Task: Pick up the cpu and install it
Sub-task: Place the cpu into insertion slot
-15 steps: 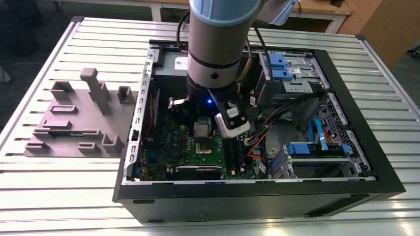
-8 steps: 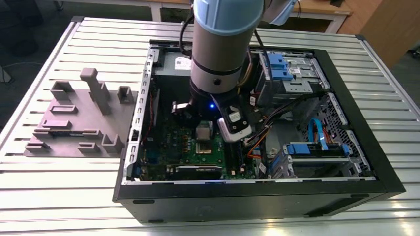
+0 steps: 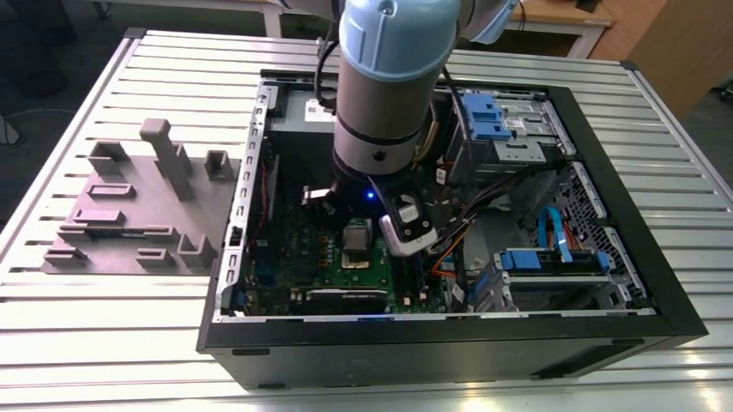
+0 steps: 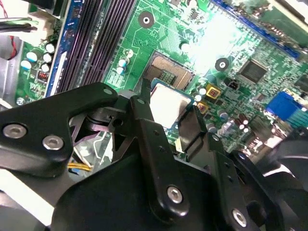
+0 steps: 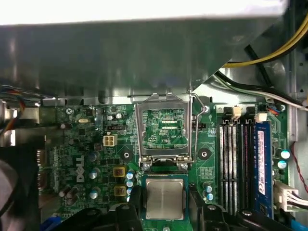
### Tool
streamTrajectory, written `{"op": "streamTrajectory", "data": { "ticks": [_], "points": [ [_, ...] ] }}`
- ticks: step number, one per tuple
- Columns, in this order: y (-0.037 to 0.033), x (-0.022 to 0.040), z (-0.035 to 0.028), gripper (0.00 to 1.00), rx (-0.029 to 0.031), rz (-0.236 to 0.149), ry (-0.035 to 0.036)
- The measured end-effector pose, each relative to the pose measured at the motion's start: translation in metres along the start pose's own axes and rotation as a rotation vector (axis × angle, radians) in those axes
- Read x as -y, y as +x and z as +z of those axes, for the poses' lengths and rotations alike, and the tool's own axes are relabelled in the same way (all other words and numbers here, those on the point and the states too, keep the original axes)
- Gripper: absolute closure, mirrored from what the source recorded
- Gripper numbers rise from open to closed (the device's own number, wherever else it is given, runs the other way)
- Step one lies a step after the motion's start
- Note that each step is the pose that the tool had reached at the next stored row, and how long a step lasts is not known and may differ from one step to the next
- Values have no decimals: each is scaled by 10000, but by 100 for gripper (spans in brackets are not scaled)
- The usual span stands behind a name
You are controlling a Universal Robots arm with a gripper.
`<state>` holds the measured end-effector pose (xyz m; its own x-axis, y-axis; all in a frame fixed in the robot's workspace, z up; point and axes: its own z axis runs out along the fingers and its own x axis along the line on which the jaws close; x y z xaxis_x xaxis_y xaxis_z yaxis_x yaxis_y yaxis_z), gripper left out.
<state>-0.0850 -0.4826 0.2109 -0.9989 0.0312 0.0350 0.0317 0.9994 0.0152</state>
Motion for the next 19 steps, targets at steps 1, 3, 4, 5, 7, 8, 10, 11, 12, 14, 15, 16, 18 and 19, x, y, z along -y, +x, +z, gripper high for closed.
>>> {"op": "streamTrajectory", "data": {
  "ticks": [1,3,4,5,7,8,10,11,12,14,15,16,18,19],
  "points": [
    [-1,0,20,53,1,0,-1],
    [-2,1,56,53,0,0,0],
    [-2,2,73,53,0,0,0],
    [-3,2,91,53,0,0,-1],
    [-4,4,113,53,0,0,0],
    [-4,6,118,53,-1,0,1],
    [-5,11,130,53,0,1,0],
    [-5,12,134,53,0,2,-1],
    [-5,12,134,53,0,3,0],
    [-5,14,135,53,-1,4,12],
    [-5,15,136,53,0,4,12],
    [-6,17,137,53,0,4,11],
    [-6,29,140,53,1,4,13],
    [-6,35,141,53,0,4,13]
  ]
}}
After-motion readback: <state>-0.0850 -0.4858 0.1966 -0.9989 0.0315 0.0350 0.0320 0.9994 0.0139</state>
